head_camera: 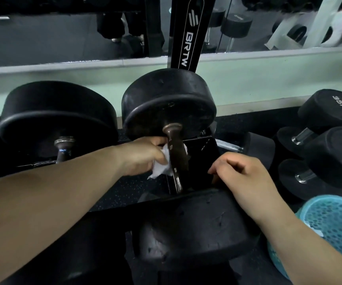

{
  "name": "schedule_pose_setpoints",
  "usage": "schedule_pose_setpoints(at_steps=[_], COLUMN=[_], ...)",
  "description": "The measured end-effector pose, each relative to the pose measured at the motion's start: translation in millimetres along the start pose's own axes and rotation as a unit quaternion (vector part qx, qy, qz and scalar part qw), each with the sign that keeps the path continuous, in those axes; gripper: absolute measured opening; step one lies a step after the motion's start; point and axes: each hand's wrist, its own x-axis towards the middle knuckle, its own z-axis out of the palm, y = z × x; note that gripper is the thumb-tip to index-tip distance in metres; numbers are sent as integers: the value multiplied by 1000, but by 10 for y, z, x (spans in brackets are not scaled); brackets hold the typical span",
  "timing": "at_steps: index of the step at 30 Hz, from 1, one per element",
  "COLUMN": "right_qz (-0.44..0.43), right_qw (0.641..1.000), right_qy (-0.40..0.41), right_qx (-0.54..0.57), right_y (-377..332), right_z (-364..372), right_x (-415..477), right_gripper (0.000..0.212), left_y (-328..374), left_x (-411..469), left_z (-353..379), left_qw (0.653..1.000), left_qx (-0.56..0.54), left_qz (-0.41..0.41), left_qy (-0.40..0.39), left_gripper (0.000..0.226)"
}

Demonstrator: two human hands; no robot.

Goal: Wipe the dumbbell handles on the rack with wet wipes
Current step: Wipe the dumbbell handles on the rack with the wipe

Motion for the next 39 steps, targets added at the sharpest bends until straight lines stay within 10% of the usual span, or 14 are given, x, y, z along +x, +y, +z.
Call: schedule_pose_setpoints(at_steps=[27, 32, 39], right_qz=[-67, -74, -65], right_qw=[997, 996, 997], right_qy=[36, 43, 42], right_qx=[25, 31, 15], right_y=[183, 169, 142], right_z=[19, 19, -1], right_x=[-241, -254, -267], right_gripper=[28, 27, 25], left_y=[5, -84, 152], left_x=[37, -37, -379], left_z=[3, 78, 39], left_qw=[999, 974, 961], left_qx=[13, 192, 269], left_qz=[24, -84, -70], left_qy=[47, -84, -9], left_gripper=[53, 38, 57])
